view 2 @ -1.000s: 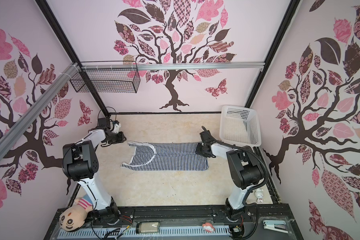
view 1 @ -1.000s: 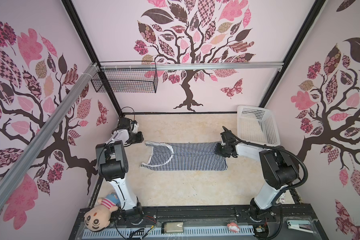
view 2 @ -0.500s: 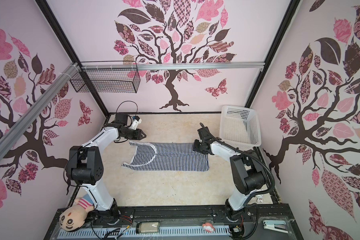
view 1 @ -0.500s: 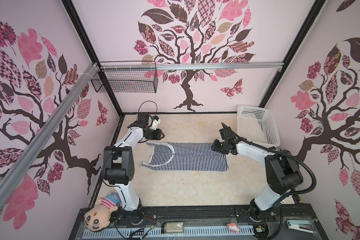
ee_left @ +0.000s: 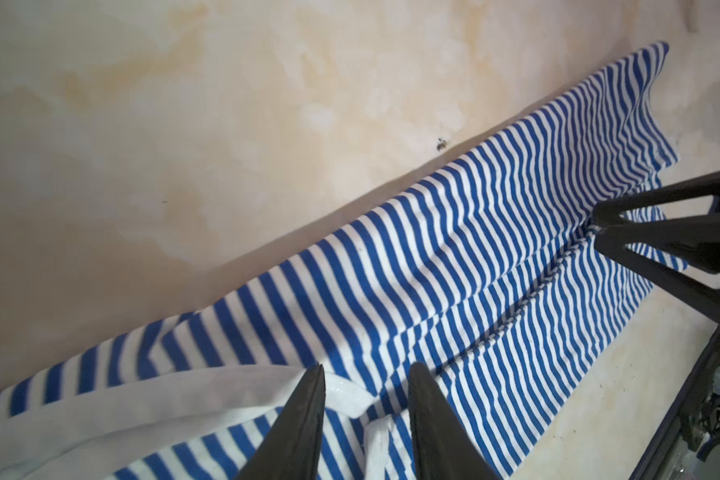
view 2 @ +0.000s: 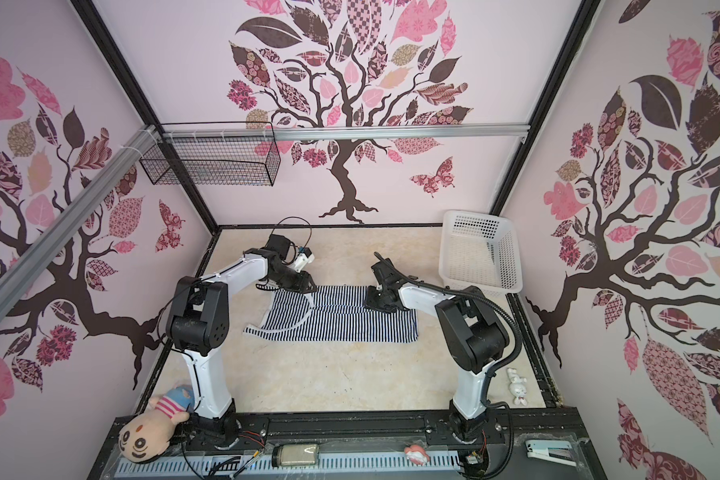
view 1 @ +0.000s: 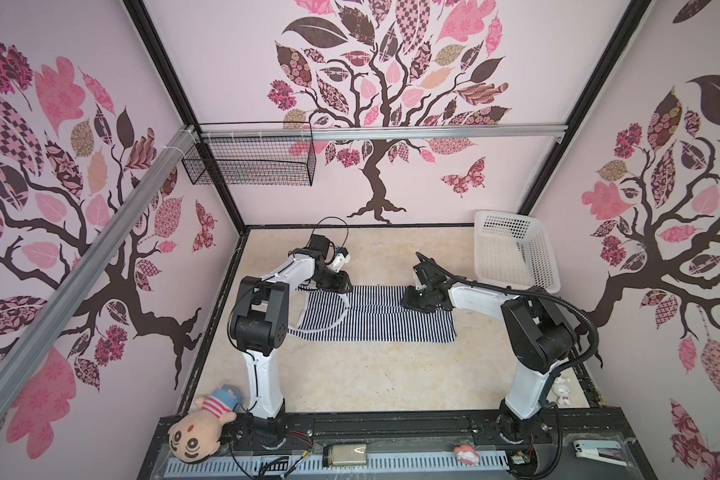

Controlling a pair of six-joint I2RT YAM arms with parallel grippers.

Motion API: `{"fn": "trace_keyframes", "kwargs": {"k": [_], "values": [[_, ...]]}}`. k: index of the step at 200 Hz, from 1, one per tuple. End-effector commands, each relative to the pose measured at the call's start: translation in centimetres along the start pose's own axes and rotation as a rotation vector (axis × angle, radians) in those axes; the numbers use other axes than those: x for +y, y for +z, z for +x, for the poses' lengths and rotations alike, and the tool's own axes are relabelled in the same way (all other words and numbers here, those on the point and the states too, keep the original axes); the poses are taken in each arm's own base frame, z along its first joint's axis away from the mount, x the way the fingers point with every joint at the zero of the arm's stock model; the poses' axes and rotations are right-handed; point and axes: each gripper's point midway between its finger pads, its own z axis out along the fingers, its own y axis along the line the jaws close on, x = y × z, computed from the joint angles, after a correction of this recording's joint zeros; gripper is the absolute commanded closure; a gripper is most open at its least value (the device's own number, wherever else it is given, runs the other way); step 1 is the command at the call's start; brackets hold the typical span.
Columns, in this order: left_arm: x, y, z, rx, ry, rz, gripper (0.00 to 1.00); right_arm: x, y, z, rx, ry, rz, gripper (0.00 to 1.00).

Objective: Fold and stack the tank tops

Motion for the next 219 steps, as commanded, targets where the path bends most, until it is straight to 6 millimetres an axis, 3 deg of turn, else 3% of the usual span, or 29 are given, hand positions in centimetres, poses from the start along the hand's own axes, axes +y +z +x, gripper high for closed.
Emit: {"fn": "trace_keyframes", "kwargs": {"k": [1, 28, 56, 88, 110, 219], "values": [[2.0, 0.8, 2.7, 0.086, 0.028, -0.096, 0.62, -0.7, 0.3, -0.3, -0.005, 0.005, 0.041, 0.53], [3.3, 1.6, 4.7, 0.174, 0.046, -0.153, 0.62, -1.8, 0.9, 0.5, 0.017, 0.002, 0.082, 0.53], [3.5, 1.8, 6.2, 0.249, 0.06, -0.151, 0.64, -1.5, 0.5, 0.4, 0.003, 0.002, 0.062, 0.52], [1.1, -0.3, 5.1, 0.117, 0.073, -0.091, 0.61, -0.8, -0.4, -0.2, -0.02, -0.002, 0.042, 0.52], [-0.3, -0.7, 4.4, 0.074, 0.05, -0.029, 0.58, -0.7, -0.8, -0.5, -0.029, -0.007, 0.049, 0.52], [0.6, 1.3, 2.7, 0.085, -0.009, -0.013, 0.56, -1.0, -1.4, -0.3, -0.037, -0.012, 0.059, 0.51]]}}
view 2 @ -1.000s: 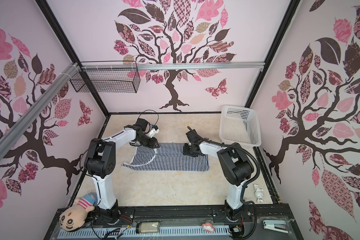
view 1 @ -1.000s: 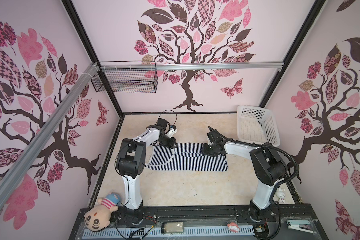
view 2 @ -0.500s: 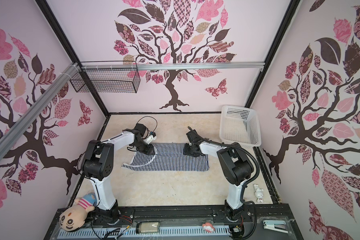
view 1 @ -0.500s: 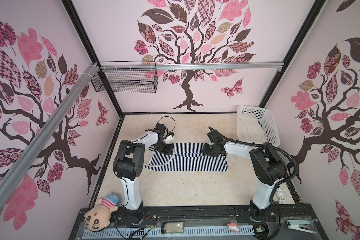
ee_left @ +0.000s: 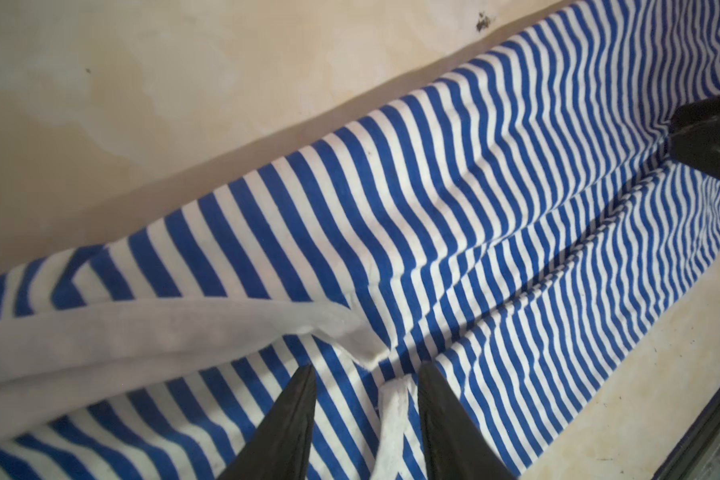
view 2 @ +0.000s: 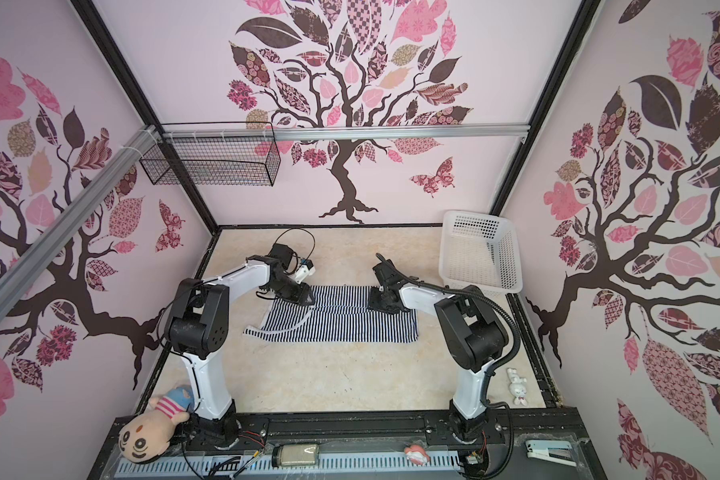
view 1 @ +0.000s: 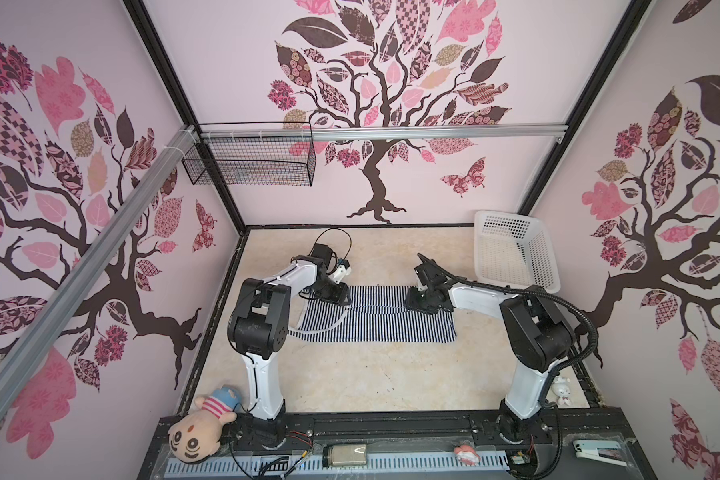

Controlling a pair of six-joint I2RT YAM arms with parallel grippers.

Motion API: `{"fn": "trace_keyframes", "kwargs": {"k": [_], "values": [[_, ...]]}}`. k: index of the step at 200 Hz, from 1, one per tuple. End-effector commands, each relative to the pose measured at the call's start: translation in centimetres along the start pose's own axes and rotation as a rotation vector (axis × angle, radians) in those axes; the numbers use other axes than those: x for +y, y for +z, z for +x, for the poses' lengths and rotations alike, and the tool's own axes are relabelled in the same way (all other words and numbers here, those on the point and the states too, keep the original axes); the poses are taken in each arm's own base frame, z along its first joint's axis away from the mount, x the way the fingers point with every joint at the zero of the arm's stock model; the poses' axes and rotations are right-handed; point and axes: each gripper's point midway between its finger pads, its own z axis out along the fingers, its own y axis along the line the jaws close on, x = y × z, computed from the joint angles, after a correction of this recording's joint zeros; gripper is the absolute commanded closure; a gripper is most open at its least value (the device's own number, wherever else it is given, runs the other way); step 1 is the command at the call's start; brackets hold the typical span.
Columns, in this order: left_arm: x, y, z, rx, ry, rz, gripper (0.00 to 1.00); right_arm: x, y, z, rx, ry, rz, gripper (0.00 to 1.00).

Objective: Fold and stack the tank tops

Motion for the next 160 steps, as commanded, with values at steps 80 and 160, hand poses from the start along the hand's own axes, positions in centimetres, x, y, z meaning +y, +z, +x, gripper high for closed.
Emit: {"fn": "trace_keyframes", "kwargs": {"k": [80, 160], "values": [[-0.7, 0.6, -0.6, 0.007, -0.03, 0.061, 0.67, 0.0, -1.8, -0.4, -0.031, -0.013, 0.017, 0.52], [0.1, 0.7, -0.2, 0.024, -0.027, 0.001, 0.66, -0.4, -2.0, -0.3, -0.033, -0.013, 0.025, 0.53]]}}
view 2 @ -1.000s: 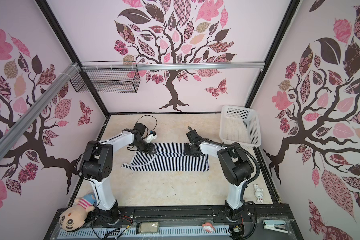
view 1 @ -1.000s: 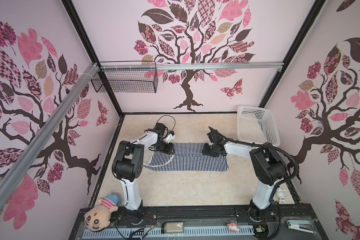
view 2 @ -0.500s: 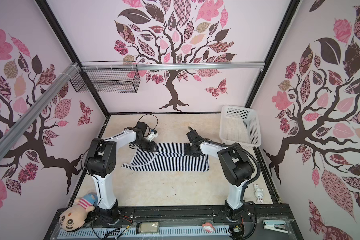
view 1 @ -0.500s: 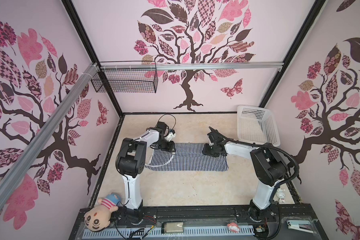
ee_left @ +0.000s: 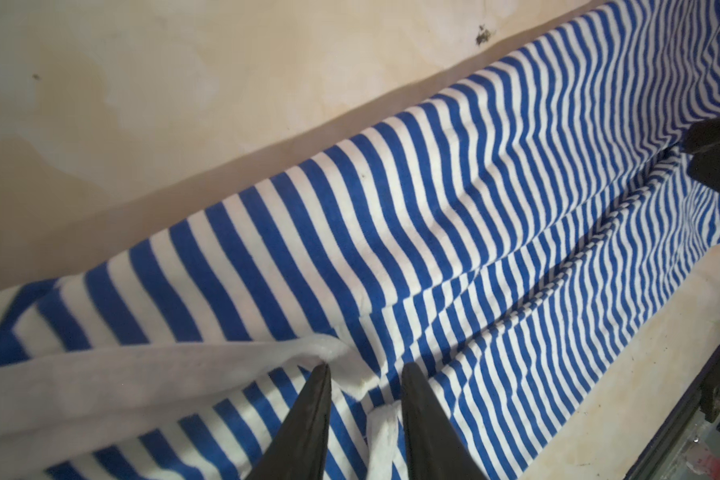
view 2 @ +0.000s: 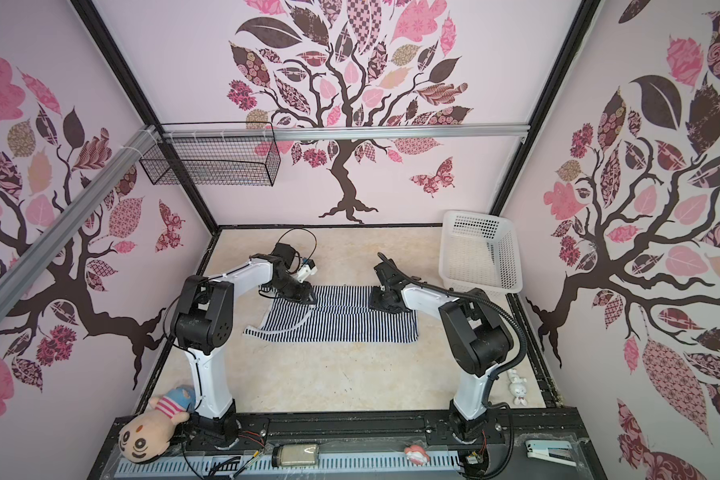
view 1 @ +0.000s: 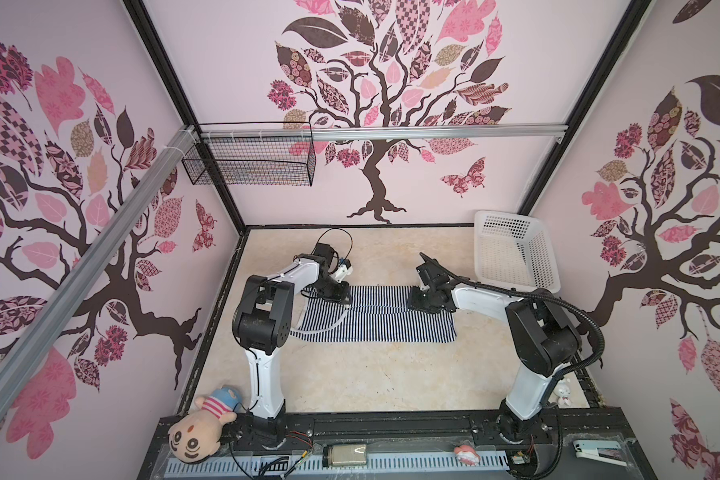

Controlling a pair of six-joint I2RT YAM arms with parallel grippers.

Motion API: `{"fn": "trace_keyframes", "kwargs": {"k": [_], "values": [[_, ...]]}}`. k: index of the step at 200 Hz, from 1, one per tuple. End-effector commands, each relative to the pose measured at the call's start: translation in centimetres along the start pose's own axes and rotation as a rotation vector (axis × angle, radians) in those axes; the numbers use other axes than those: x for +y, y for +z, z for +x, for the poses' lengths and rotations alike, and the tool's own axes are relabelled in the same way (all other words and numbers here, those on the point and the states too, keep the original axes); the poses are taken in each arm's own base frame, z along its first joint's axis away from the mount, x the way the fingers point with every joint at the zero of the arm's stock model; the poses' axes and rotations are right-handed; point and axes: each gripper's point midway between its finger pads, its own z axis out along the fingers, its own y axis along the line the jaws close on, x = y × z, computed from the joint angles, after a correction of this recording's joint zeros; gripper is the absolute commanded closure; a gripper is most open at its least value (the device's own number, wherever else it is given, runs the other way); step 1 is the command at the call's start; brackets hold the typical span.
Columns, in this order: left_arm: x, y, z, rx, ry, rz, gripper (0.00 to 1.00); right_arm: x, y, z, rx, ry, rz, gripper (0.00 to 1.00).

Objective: Fold and stack the tank tops

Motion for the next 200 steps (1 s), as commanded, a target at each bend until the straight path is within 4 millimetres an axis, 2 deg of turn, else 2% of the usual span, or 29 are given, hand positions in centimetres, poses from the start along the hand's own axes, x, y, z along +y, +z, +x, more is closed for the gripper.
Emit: {"fn": "trace_keyframes", "kwargs": {"k": [1, 94, 141, 174, 200], "values": [[0.5, 0.1, 0.0, 0.007, 0.008, -0.031, 0.66, -0.1, -0.9, -0.1, -0.011, -0.011, 0.009, 0.53], [-0.5, 1.0, 0.3, 0.033, 0.022, -0.017, 0.73, -0.3, -0.7, -0.1, -0.01, -0.008, 0.012, 0.53], [-0.1, 1.3, 0.5, 0.043, 0.026, -0.043, 0.79, -0.4, -0.8, 0.0, -0.011, -0.008, 0.014, 0.54], [0.0, 1.3, 0.4, 0.044, 0.038, -0.057, 0.89, -0.3, -0.9, -0.1, -0.015, -0.009, 0.011, 0.54], [-0.7, 0.1, -0.3, 0.002, 0.05, -0.05, 0.98, -0.5, -0.9, -0.1, -0.014, -0.006, 0.014, 0.55]]}}
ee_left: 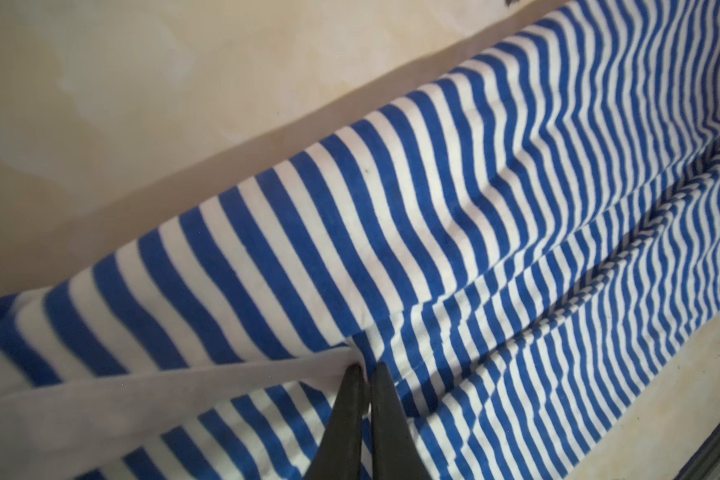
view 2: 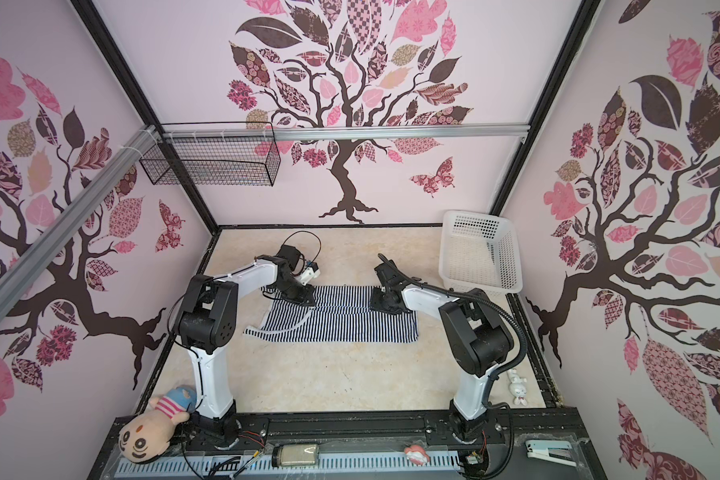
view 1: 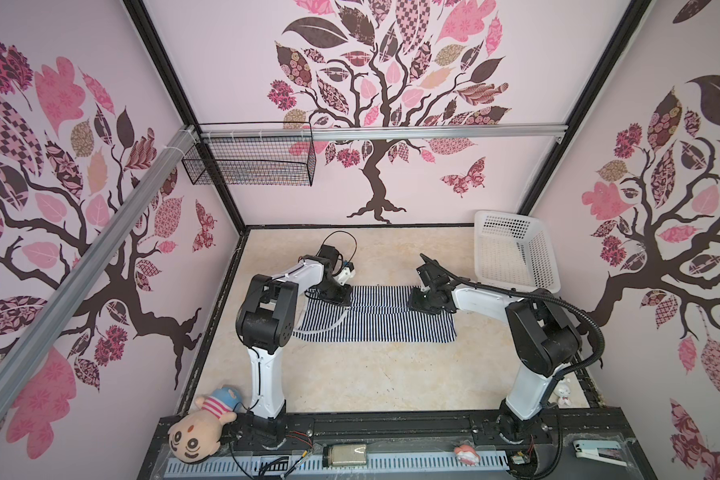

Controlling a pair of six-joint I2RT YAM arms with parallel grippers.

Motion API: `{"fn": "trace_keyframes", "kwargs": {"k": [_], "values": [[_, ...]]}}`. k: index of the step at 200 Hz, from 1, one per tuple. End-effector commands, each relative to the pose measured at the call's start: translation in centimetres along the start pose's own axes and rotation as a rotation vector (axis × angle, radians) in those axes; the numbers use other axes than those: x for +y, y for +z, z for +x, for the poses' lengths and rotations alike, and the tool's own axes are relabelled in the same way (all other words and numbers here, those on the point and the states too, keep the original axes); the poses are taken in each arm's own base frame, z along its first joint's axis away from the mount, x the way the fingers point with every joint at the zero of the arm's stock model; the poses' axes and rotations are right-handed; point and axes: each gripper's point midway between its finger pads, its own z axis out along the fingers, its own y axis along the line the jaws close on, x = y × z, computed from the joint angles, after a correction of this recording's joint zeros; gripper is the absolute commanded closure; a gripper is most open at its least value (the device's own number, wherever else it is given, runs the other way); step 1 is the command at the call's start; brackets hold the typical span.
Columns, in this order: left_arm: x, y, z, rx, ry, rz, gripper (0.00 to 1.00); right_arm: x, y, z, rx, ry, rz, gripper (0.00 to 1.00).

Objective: Fold and stack the tank tops

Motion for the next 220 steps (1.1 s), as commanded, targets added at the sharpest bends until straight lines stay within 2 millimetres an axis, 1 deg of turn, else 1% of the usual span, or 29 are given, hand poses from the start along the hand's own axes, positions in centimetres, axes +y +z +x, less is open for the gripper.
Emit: {"fn": "trace_keyframes", "kwargs": {"k": [1, 27, 43, 67, 99, 122, 151, 186, 191, 196, 202, 207, 220], "values": [[-0.5, -1.0, -0.8, -0.033, 0.02, -0.002, 0.98, -0.2, -1.1, -0.4, -0.023, -0.005, 0.007, 0.55], [-1.5, -2.5, -1.6, -0.073, 0.029, 0.018, 1.0, -0.2, -1.1, -0.3, -0.022, -0.004, 0.006, 0.55], [-1.9, -2.9, -1.4, -0.074, 0.025, 0.029, 0.99, -0.2, -1.2, -0.4, -0.026, -0.003, 0.007, 0.55], [-1.8, -3.3, -1.1, -0.072, 0.026, 0.017, 0.99, -0.2, -1.5, -0.6, -0.032, -0.004, 0.005, 0.55], [-1.7, -2.9, 0.0, -0.042, 0.03, 0.012, 0.98, -0.2, -1.9, -0.8, -0.04, -0.005, 0.004, 0.55], [-1.5, -2.3, 1.1, -0.005, 0.039, 0.008, 0.98, -0.3, -2.2, -1.0, -0.045, -0.007, 0.009, 0.55], [-1.4, -1.7, 2.4, 0.027, 0.039, 0.013, 0.98, -0.8, -2.1, -1.0, -0.046, -0.002, 0.023, 0.55], [-0.9, -1.0, 3.4, 0.047, 0.034, -0.006, 0.97, -0.7, -2.0, -1.1, -0.046, -0.002, 0.017, 0.55], [-0.7, -1.0, 3.4, 0.048, 0.034, -0.018, 0.94, -0.7, -2.0, -1.0, -0.043, -0.002, 0.016, 0.55], [-0.5, -0.9, 3.4, 0.048, 0.031, -0.029, 0.89, -0.6, -2.0, -1.1, -0.043, -0.003, 0.013, 0.55], [-0.2, -0.7, 3.4, 0.05, 0.027, -0.044, 0.81, -0.5, -1.9, -1.1, -0.041, -0.003, 0.011, 0.55], [0.1, -0.7, 3.3, 0.049, 0.022, -0.057, 0.75, -0.5, -1.8, -1.1, -0.041, -0.003, 0.009, 0.55], [0.5, -0.7, 3.2, 0.042, 0.021, -0.079, 0.7, -0.5, -1.6, -1.2, -0.035, -0.006, 0.017, 0.55]]}}
